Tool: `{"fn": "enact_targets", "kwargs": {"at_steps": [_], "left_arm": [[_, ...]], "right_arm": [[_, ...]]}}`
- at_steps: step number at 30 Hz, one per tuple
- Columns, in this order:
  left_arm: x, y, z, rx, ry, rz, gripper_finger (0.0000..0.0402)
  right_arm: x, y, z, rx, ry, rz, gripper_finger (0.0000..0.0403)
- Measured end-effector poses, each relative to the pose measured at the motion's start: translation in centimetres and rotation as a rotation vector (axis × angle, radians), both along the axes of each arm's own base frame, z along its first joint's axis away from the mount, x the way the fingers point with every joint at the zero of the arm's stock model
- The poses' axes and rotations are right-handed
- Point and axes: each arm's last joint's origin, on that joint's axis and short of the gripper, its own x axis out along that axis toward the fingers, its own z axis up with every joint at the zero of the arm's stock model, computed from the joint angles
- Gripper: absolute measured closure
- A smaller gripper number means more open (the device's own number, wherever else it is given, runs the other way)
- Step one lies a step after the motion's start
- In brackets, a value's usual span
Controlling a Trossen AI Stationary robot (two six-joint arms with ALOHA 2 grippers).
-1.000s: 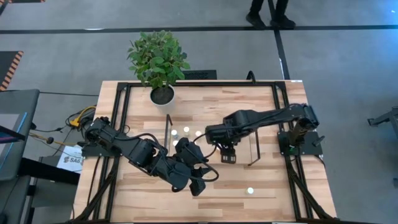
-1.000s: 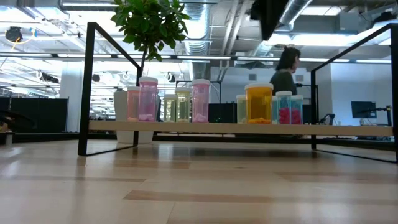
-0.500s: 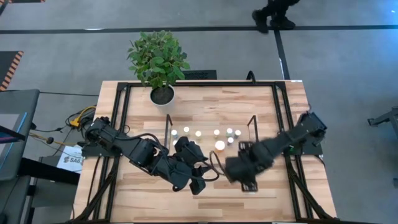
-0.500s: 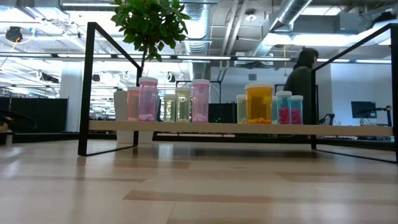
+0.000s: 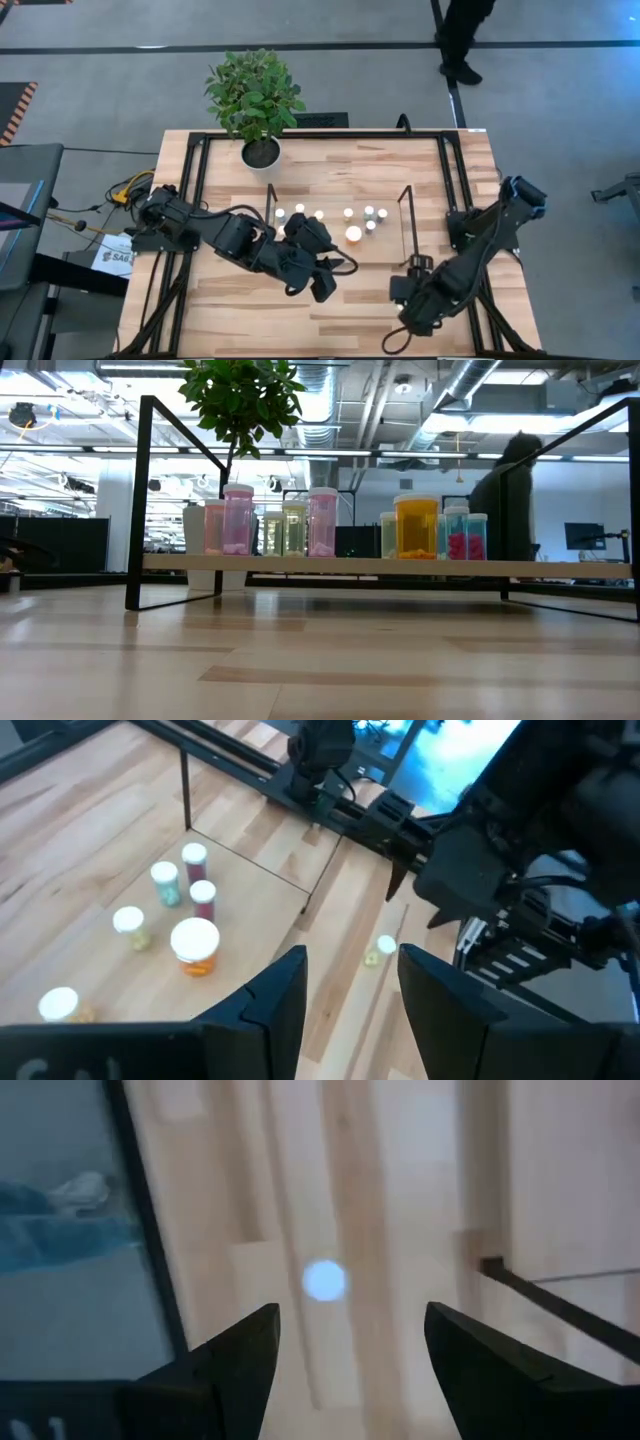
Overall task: Pick and place medicine bottles onto shelf by color
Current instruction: Put the yellow pill bottle on the shelf
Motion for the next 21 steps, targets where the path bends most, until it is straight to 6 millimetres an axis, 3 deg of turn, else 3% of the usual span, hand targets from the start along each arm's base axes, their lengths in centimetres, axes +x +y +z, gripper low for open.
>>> {"fn": "enact_targets", "kwargs": {"at_steps": [5, 10, 15, 21], "left_arm": [[0.4, 0.8, 0.0, -0.001, 0.001, 0.022, 0.0257], [1.1, 2.5, 0.0, -0.011, 0.012, 0.038, 0.0257], [1.5, 3.5, -0.1, -0.031, 0.025, 0.03, 0.0257], [1.5, 3.7, -0.1, 0.0, 0.031, 0.013, 0.0257]], "right_arm": [[-1.9, -1.3, -2.3, 0.079, -0.066, -0.015, 0.0131], [-2.6, -2.3, -4.5, 0.156, -0.142, -0.031, 0.0131], [-2.9, -2.4, -5.8, 0.133, -0.167, 0.093, 0.0131], [-2.9, -2.4, -5.8, 0.1, -0.177, 0.178, 0.0131]]}}
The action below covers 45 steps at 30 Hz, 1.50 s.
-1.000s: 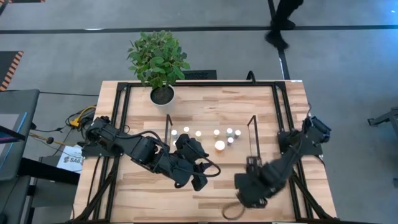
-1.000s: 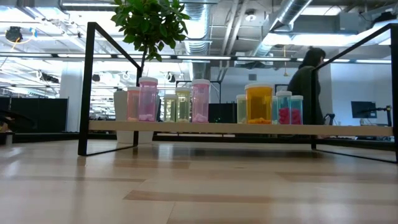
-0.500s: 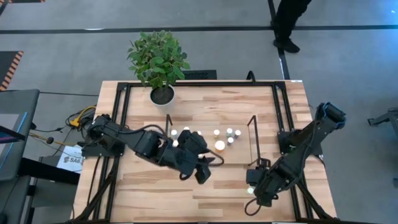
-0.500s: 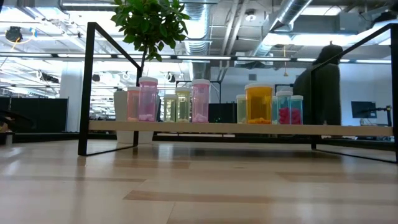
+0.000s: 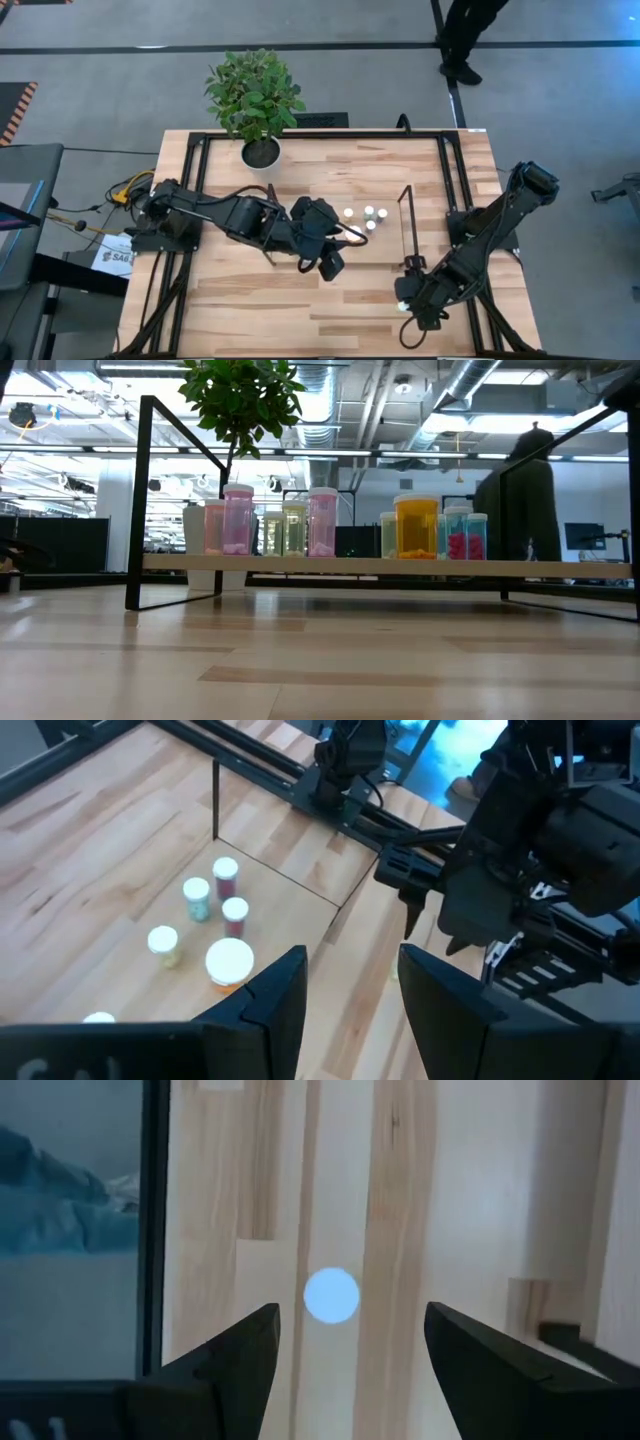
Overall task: Pick and place medicine bottles onto shelf by color
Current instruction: Put the yellow pill bottle on the shelf
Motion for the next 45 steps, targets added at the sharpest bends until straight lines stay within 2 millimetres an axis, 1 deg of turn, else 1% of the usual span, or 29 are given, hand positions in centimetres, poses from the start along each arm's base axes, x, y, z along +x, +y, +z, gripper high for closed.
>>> {"fn": "enact_targets", "kwargs": {"at_steps": [3, 11, 15, 22, 26, 30, 38, 42, 45], "left_arm": [[0.0, 0.0, 0.0, 0.009, 0.001, -0.006, 0.0257], [0.0, 0.0, 0.0, 0.01, 0.001, -0.005, 0.0257], [0.0, 0.0, 0.0, 0.01, 0.001, -0.004, 0.0257], [0.0, 0.0, 0.0, 0.004, -0.001, 0.001, 0.0257], [0.0, 0.0, 0.0, 0.003, -0.001, 0.001, 0.0257], [0.0, 0.0, 0.0, 0.003, -0.001, 0.001, 0.0257], [0.0, 0.0, 0.0, 0.001, -0.002, 0.003, 0.0257], [0.0, 0.0, 0.0, 0.001, -0.002, 0.004, 0.0257], [0.0, 0.1, 0.0, 0.001, -0.002, 0.006, 0.0257]], "right_arm": [[0.2, 0.0, -0.1, -0.016, -0.014, 0.018, 0.0131], [1.0, 0.8, -1.9, -0.065, 0.002, 0.054, 0.0131], [1.3, 1.2, -2.4, -0.062, -0.002, 0.062, 0.0131], [1.0, 1.6, -2.4, -0.054, -0.002, 0.068, 0.0131], [0.8, 1.7, -3.7, -0.052, 0.009, 0.055, 0.0131], [0.8, 1.8, -5.0, 0.022, -0.019, 0.022, 0.0131], [0.5, 1.5, -5.9, 0.026, -0.019, 0.015, 0.0132], [0.4, 1.4, -6.0, 0.025, -0.003, 0.017, 0.0144], [0.4, 1.4, -6.0, 0.024, -0.001, 0.017, 0.0169]]}}
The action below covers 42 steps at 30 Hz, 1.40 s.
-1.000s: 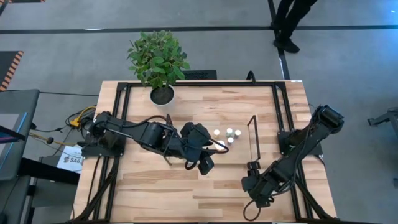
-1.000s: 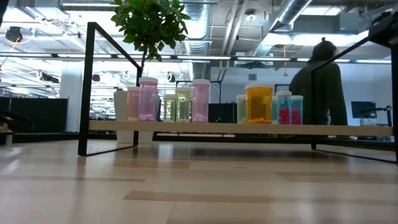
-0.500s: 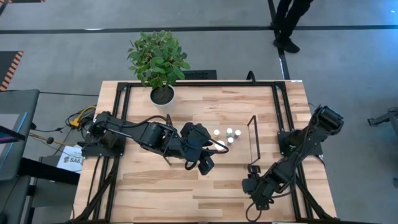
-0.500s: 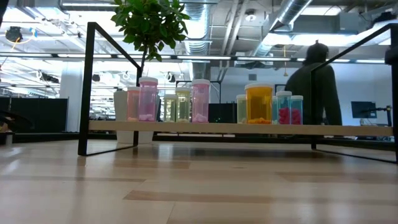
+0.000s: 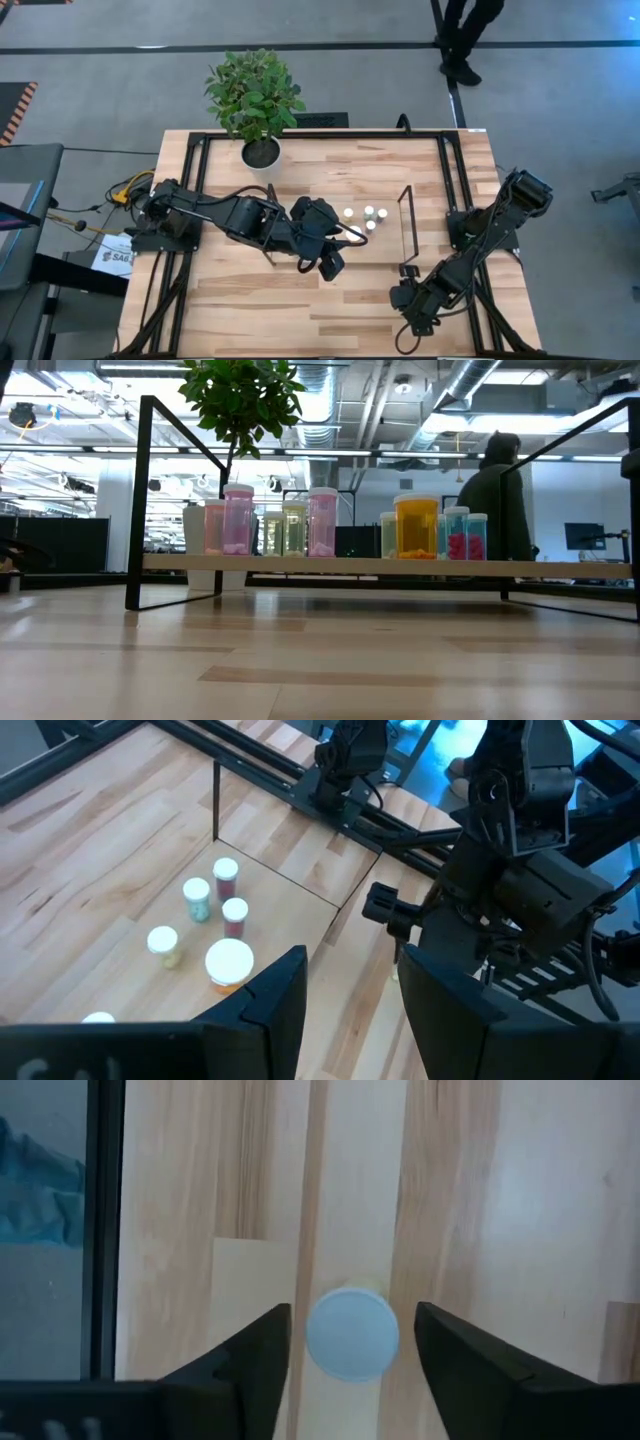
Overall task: Pick and place medicine bottles onto shelf by color
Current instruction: Put the yellow pill bottle on the shelf
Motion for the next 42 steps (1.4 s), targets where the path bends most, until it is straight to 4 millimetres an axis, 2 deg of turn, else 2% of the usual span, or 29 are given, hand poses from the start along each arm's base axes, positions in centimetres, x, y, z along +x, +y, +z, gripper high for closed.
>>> {"fn": "enact_targets", "kwargs": {"at_steps": [8, 12, 18, 22, 30, 42], "left_arm": [[0.0, 0.1, 0.0, 0.001, 0.0, 0.002, 0.0257], [0.0, 0.1, 0.0, 0.002, 0.0, 0.001, 0.0257], [0.0, 0.1, 0.0, -0.007, 0.006, -0.013, 0.0257], [-0.1, -0.2, -0.1, -0.01, 0.016, -0.036, 0.0257], [-0.3, -0.2, -0.3, -0.002, 0.042, -0.038, 0.0257], [-0.3, -0.2, -0.3, -0.001, 0.045, -0.037, 0.0257]], "right_arm": [[0.1, 0.0, 0.0, 0.005, -0.002, -0.006, 0.0261], [0.3, -0.2, 0.1, 0.02, 0.005, -0.03, 0.0287], [0.7, -1.1, 0.7, 0.058, 0.037, -0.047, 0.0267], [1.5, -2.2, 2.1, 0.056, 0.036, -0.047, 0.0252], [4.0, -5.6, 5.0, 0.008, -0.023, -0.036, 0.0269], [6.5, -11.3, 5.2, -0.023, -0.004, -0.216, 0.0257]]}}
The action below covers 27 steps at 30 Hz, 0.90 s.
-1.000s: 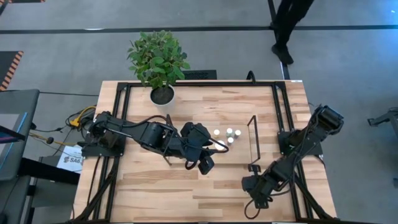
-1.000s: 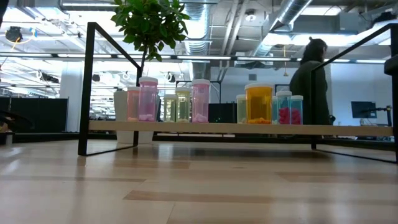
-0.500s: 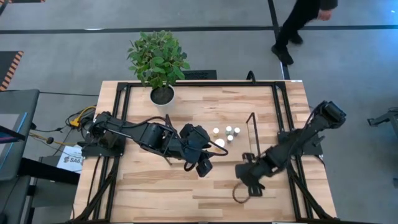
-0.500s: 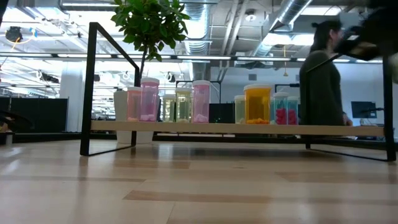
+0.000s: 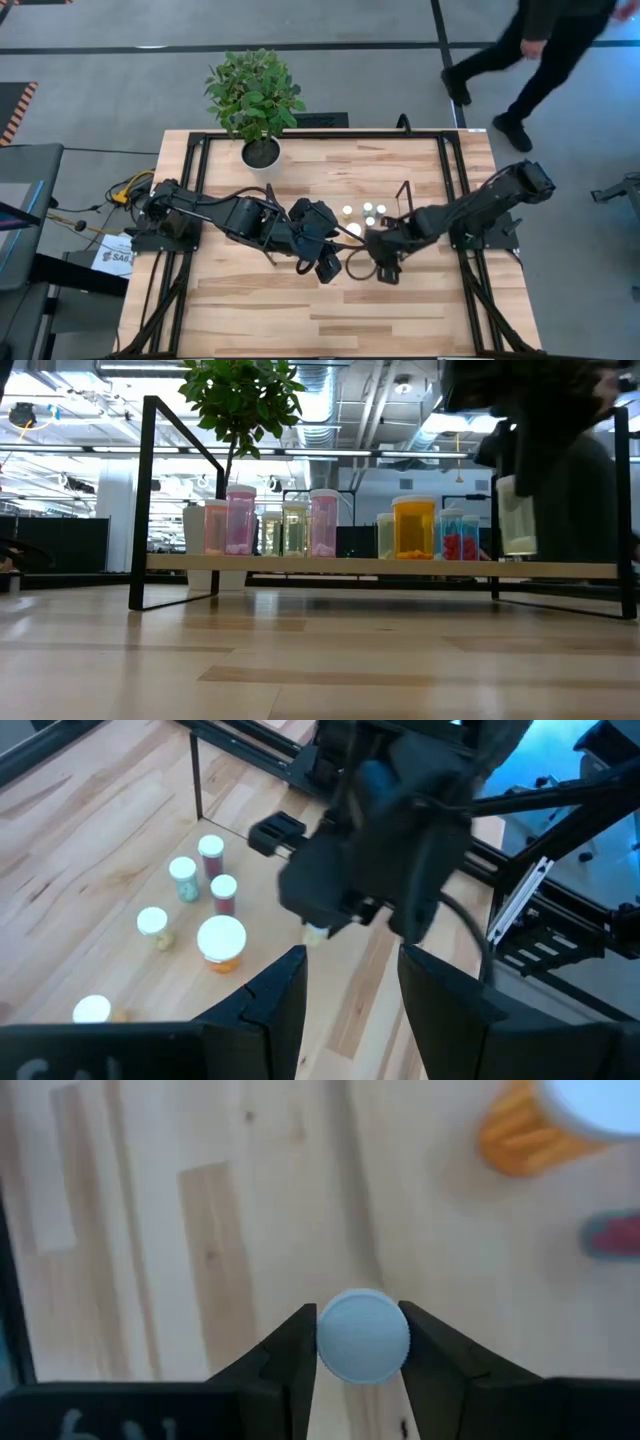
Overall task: Pick and place medicine bottles onto shelf by color
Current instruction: Put the yellow pill bottle on the shelf
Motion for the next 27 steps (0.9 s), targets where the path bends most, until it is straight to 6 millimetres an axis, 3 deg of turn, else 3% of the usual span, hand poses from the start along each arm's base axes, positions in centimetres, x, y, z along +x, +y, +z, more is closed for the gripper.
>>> {"fn": "enact_targets", "kwargs": {"at_steps": [12, 27], "left_arm": [[0.0, 0.0, 0.0, -0.001, 0.0, 0.002, 0.0257], [0.0, 0.0, 0.0, -0.003, -0.003, 0.012, 0.0257]], "right_arm": [[1.1, -3.9, 0.0, -0.004, 0.001, -0.135, 0.0259], [1.0, -4.1, -0.9, -0.029, -0.005, -0.094, 0.0257]]}}
